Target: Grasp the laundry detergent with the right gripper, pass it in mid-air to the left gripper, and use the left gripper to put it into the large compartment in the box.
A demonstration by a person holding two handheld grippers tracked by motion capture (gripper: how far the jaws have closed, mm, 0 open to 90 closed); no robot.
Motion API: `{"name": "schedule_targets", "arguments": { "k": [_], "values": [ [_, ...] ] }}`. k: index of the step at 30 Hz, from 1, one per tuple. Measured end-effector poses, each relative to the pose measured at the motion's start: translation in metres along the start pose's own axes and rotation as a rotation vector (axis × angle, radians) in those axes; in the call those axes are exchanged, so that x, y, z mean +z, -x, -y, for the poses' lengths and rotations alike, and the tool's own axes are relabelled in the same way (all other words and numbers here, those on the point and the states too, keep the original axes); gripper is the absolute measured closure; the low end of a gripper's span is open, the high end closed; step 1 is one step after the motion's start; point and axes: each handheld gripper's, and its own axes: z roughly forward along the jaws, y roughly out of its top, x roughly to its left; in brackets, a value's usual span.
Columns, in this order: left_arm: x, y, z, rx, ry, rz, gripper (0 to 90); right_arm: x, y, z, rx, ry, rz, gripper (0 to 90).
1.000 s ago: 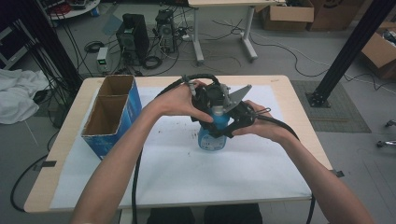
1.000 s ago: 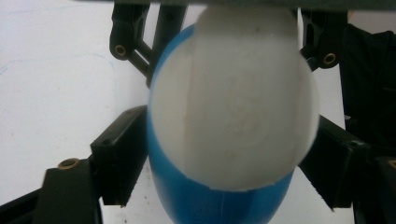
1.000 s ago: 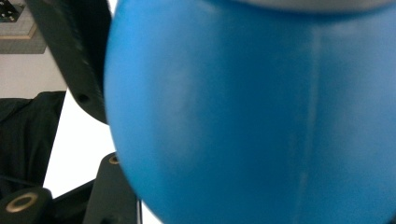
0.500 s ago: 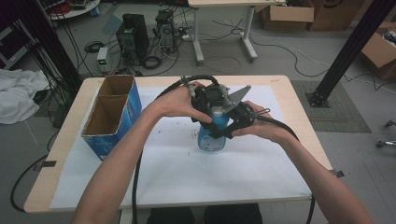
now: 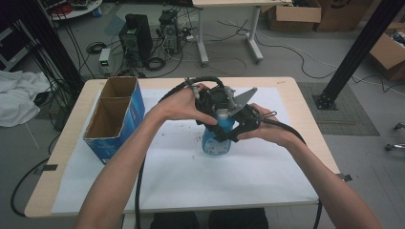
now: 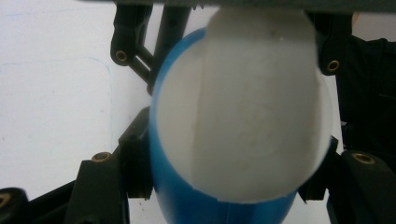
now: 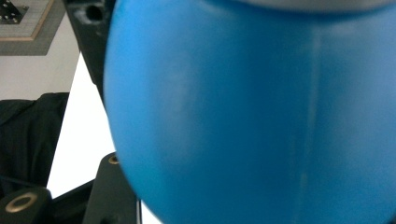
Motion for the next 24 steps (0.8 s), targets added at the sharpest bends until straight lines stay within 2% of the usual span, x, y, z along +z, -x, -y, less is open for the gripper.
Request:
{"name": "schedule_targets", "arguments": {
  "k": [9,23,24],
  "values": [
    [0.0002,-0.0006,0.0010,-0.008,0.001,0.009,38.1,0.0016,0.0009,0.0010,0.005,0.014,-0.010,45.1],
    [0.0003,-0.0005,0.0018,-0.005,-0.013,-0.007,38.2,0.0046,0.0011,0.0030,0.002,0.031,-0.001,44.1],
    [0.0000,-0.0009,0.0018,0.000,-0.012,-0.007,38.2,0.0050,0.0015,0.0037,-0.003,0.041,-0.002,41.9]
  ]
}}
